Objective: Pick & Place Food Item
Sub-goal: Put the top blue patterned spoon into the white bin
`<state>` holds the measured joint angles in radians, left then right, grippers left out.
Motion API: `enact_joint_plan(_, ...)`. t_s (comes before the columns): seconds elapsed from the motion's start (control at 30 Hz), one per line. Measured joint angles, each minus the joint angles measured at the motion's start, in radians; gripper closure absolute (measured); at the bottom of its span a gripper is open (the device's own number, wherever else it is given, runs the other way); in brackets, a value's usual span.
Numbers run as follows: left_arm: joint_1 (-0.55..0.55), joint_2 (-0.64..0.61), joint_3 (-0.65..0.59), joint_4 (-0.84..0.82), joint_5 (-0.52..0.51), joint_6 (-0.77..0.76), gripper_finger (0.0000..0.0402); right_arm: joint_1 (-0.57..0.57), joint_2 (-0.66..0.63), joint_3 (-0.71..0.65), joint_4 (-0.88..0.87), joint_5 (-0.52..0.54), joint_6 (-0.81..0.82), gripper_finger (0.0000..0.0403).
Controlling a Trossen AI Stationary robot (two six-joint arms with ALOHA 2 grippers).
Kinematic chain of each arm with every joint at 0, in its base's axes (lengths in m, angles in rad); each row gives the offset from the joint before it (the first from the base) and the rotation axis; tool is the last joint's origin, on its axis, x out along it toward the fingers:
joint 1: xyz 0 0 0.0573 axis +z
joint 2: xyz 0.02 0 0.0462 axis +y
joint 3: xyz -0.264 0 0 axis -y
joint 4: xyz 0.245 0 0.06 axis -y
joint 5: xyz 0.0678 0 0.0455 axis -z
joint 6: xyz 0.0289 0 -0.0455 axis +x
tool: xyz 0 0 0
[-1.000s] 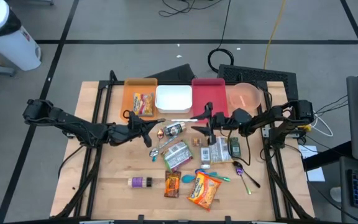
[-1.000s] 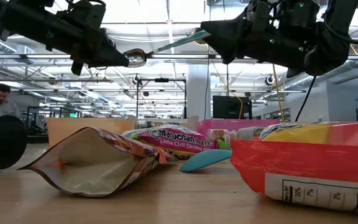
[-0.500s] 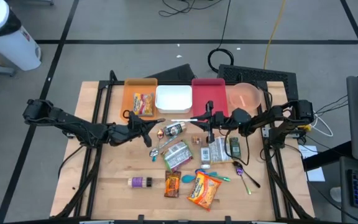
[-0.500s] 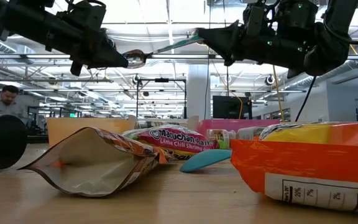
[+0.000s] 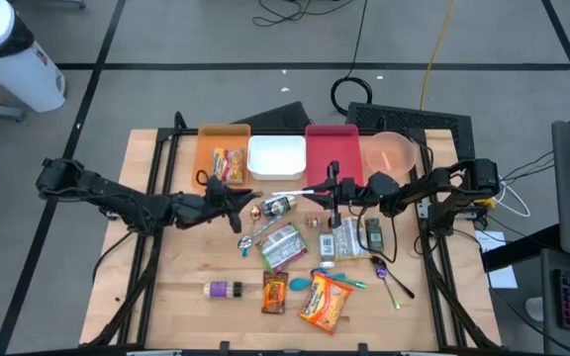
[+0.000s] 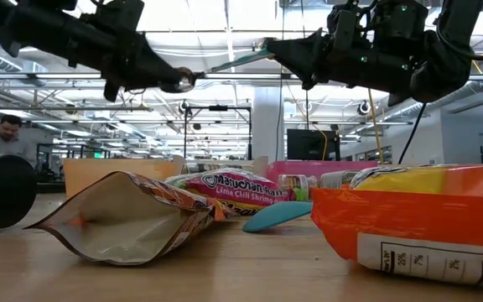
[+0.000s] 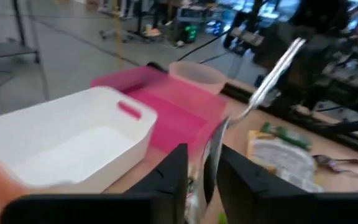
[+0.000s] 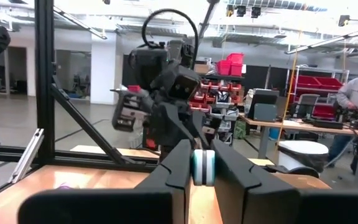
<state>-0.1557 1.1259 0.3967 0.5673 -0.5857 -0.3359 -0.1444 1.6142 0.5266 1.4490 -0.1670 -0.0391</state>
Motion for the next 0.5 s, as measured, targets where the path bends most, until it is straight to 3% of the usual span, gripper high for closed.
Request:
enact_joint_plan(0.13,0.018,0.000,0.000,0.038,0.084,0.044,0.0267,-0.008,0.000,0.000,0.000,0.007,-0.020,0.0372)
enact_joint_plan(0.3,0.029,0.000,0.000,0.073,0.091,0.083,0.0224,-0.033,-0.030,0.000,-0.047,0.010,-0.030,0.0372)
enact_joint_plan(0.5,0.030,-0.041,0.001,0.100,0.098,0.164,0.0201,-0.070,-0.130,0.000,-0.202,0.019,-0.059,0.0372)
